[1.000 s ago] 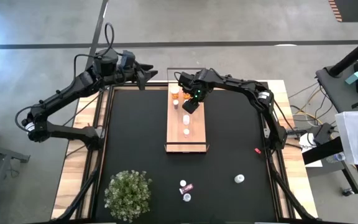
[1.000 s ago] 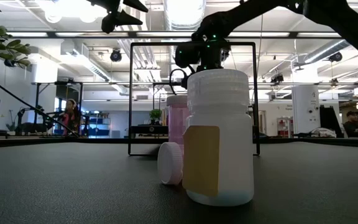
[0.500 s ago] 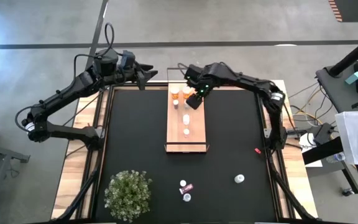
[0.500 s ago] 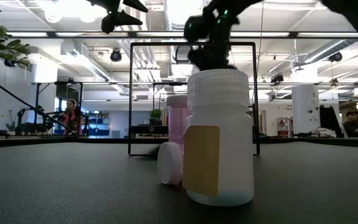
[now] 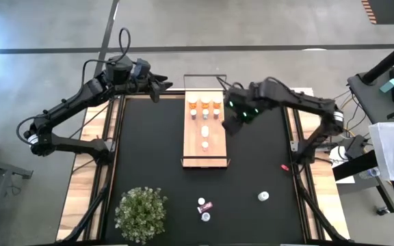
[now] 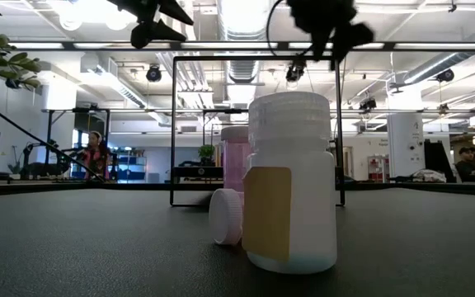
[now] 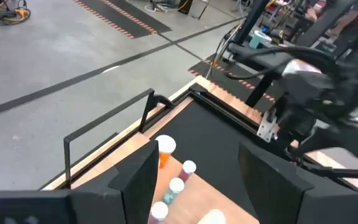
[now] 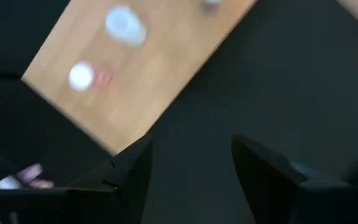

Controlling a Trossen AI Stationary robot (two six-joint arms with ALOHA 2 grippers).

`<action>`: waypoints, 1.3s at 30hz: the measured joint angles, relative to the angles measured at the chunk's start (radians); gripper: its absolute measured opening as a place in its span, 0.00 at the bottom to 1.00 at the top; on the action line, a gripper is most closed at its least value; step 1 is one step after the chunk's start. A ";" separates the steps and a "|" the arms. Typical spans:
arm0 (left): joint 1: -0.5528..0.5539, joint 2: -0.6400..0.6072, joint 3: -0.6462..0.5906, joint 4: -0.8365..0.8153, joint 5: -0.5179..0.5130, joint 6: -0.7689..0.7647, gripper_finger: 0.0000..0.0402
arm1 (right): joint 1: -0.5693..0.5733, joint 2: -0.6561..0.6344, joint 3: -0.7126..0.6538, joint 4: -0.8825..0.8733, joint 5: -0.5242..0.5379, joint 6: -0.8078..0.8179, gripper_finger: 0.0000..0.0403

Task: Pick and place medicine bottles onto shelf by color
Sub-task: Put the top white pill bottle aligned with the other white pill bottle on the shelf

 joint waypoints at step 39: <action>-0.291 -0.080 -0.009 -0.005 -0.063 -0.317 0.50 | 1.200 -0.101 -0.524 0.276 0.255 0.267 0.52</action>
